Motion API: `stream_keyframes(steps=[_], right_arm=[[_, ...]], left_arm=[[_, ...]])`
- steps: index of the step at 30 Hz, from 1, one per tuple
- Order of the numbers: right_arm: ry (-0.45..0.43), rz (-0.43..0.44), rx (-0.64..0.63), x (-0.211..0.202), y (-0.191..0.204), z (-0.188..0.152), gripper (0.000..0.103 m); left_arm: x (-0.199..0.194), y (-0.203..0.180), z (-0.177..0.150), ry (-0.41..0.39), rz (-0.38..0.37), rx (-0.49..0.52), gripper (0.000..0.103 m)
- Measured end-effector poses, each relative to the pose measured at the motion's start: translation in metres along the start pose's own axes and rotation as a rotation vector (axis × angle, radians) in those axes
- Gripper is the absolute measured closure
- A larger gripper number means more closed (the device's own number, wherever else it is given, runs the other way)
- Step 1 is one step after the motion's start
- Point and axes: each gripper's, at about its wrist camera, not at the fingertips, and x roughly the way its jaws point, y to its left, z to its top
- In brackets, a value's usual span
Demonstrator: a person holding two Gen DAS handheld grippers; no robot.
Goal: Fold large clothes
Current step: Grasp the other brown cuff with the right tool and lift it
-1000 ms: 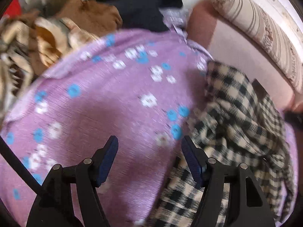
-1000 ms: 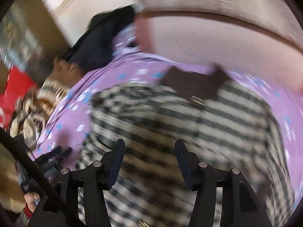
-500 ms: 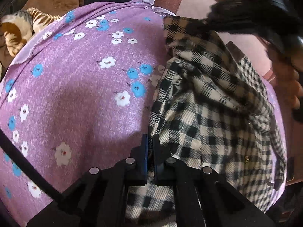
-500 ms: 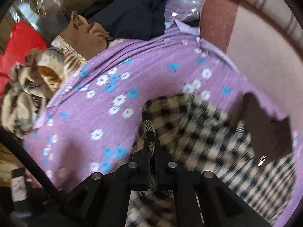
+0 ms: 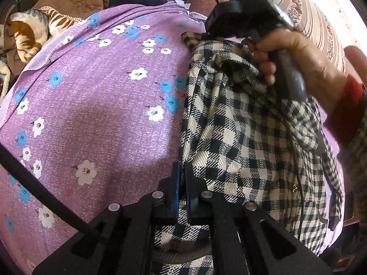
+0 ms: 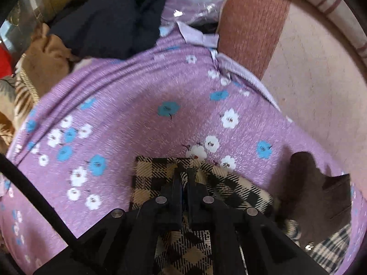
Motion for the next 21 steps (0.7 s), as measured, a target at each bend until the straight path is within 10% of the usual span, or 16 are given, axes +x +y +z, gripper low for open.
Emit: stream_keyframes(steps=[5, 10, 16, 21], right_arm=[[-0.037, 0.019, 0.074, -0.024, -0.015, -0.004, 0.090], [-0.175, 0.066, 0.106, -0.127, -0.051, -0.045, 0.055], [-0.233, 0.109, 0.343, -0.210, -0.135, -0.177, 0.049], [-0.197, 0.095, 0.517, -0.194, -0.171, -0.286, 0.048]], left_arm=[[-0.003, -0.001, -0.002, 0.000, 0.020, -0.003, 0.099], [-0.015, 0.000, -0.007, -0.044, 0.072, 0.001, 0.098], [-0.035, 0.026, -0.014, -0.083, 0.061, -0.075, 0.081], [-0.041, 0.040, -0.015, -0.119, 0.040, -0.142, 0.075]])
